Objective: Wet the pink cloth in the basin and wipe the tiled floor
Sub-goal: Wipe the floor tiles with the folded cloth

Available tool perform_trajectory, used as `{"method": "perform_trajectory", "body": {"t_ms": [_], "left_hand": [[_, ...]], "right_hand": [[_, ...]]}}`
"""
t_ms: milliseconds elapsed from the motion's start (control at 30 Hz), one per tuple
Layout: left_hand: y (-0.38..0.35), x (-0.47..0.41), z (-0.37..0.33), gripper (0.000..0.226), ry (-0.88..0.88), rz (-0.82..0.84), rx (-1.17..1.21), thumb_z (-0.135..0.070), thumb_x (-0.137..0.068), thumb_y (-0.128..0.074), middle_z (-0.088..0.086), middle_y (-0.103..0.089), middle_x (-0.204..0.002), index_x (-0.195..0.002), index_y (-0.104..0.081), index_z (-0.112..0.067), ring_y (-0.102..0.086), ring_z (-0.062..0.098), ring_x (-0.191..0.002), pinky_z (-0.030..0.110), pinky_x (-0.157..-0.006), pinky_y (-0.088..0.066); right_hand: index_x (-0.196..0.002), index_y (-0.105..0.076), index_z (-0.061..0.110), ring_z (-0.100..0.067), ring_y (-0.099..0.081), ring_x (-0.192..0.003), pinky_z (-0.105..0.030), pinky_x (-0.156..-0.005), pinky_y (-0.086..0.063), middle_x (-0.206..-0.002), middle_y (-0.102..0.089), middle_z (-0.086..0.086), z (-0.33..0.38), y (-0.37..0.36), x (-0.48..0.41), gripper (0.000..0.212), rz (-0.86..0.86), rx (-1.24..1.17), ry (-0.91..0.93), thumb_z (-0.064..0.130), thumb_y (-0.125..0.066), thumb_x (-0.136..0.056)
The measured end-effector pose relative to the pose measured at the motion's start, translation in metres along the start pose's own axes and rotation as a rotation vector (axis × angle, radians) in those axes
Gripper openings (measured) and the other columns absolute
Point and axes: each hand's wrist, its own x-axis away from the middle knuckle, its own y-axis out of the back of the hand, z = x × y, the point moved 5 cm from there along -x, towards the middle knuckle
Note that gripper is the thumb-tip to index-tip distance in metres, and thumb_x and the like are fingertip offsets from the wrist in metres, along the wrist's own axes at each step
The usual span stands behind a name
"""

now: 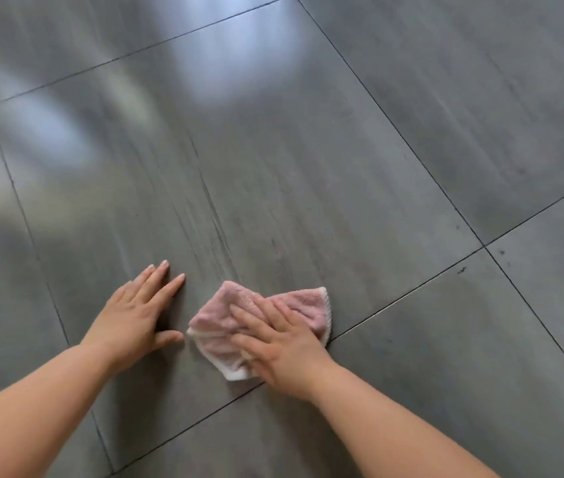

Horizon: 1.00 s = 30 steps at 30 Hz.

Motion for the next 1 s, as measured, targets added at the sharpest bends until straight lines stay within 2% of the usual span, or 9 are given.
{"method": "perform_trajectory", "body": {"t_ms": [167,333,400,467,567,633,733,867,1000], "left_hand": [[-0.012,0.031,0.039,0.104,0.257,0.181,0.045,-0.052,-0.072,-0.065,0.001,0.007,-0.157,-0.144,0.003,-0.02,0.006,0.018,-0.145,0.041,-0.117,-0.007],[-0.015,0.029,0.04,0.105,0.279,0.237,0.083,-0.054,-0.073,-0.062,0.0,0.015,-0.156,-0.143,0.011,-0.024,0.013,0.017,-0.144,0.043,-0.118,-0.002],[-0.014,0.029,0.042,0.105,0.279,0.236,0.083,-0.054,-0.073,-0.061,-0.001,0.017,-0.156,-0.143,0.013,-0.025,0.015,0.017,-0.144,0.043,-0.118,-0.001],[-0.015,0.029,0.042,0.105,0.282,0.238,0.084,-0.055,-0.074,-0.06,-0.001,0.018,-0.155,-0.142,0.014,-0.026,0.015,0.017,-0.144,0.043,-0.118,0.0],[-0.013,0.031,0.04,0.105,0.279,0.255,0.077,-0.056,-0.074,-0.06,-0.001,0.019,-0.155,-0.142,0.014,-0.026,0.016,0.016,-0.144,0.043,-0.118,0.0],[-0.012,0.031,0.041,0.106,0.28,0.248,0.092,-0.055,-0.073,-0.061,-0.002,0.018,-0.155,-0.142,0.014,-0.025,0.015,0.015,-0.144,0.042,-0.118,0.0],[-0.01,0.031,0.044,0.109,0.275,0.231,0.099,-0.055,-0.073,-0.061,-0.006,0.02,-0.153,-0.142,0.015,-0.02,0.013,0.013,-0.144,0.04,-0.118,0.0],[-0.01,0.032,0.044,0.109,0.273,0.229,0.085,-0.057,-0.073,-0.059,-0.009,0.025,-0.149,-0.142,0.018,-0.019,0.013,0.012,-0.144,0.039,-0.118,0.0],[-0.009,0.03,0.042,0.108,0.281,0.242,0.08,-0.055,-0.074,-0.06,-0.003,0.018,-0.155,-0.142,0.017,-0.02,0.014,0.015,-0.144,0.04,-0.118,-0.002]], "right_hand": [[-0.121,-0.051,0.016,-0.037,-0.025,-0.132,-0.057,-0.1,-0.036,-0.142,-0.04,-0.022,-0.143,0.016,0.054,0.056,-0.159,-0.053,-0.704,0.038,-0.034,-0.072],[-0.137,-0.039,0.007,-0.046,-0.007,-0.139,-0.045,-0.114,-0.006,-0.155,-0.013,-0.017,-0.163,0.038,0.062,0.073,-0.236,-0.307,-1.397,0.032,-0.026,-0.069],[-0.134,-0.043,0.006,-0.05,-0.013,-0.135,-0.053,-0.112,-0.015,-0.153,-0.02,-0.019,-0.113,0.029,0.033,0.068,-0.241,-0.297,-1.303,0.028,-0.033,-0.071],[-0.123,-0.05,0.014,-0.045,-0.021,-0.132,-0.059,-0.103,-0.029,-0.142,-0.037,-0.017,-0.047,0.01,0.002,0.059,-0.193,-0.138,-0.86,0.033,-0.039,-0.069],[-0.111,-0.048,0.027,-0.032,-0.011,-0.141,-0.042,-0.111,-0.014,-0.135,-0.051,-0.005,0.024,-0.009,-0.016,0.044,-0.114,-0.032,-0.1,0.039,-0.042,-0.069],[-0.108,-0.049,0.028,-0.03,-0.025,-0.135,-0.038,-0.11,-0.012,-0.135,-0.054,0.0,0.012,-0.009,-0.013,0.036,-0.071,-0.028,0.139,0.038,-0.046,-0.073],[-0.112,-0.047,0.023,-0.022,-0.011,-0.142,-0.036,-0.11,-0.013,-0.154,-0.02,0.008,-0.066,-0.001,0.007,0.036,-0.094,-0.035,-0.065,0.043,-0.04,-0.082],[-0.122,-0.052,0.005,-0.038,-0.03,-0.129,-0.046,-0.1,-0.019,-0.14,-0.041,-0.026,-0.187,0.026,0.072,0.067,-0.07,-0.006,-0.699,0.045,-0.032,-0.072],[-0.14,-0.032,0.004,-0.042,-0.009,-0.139,-0.04,-0.113,-0.007,-0.155,-0.014,-0.019,-0.216,0.049,0.107,0.085,-0.078,-0.222,-1.25,0.049,-0.025,-0.067]]}}
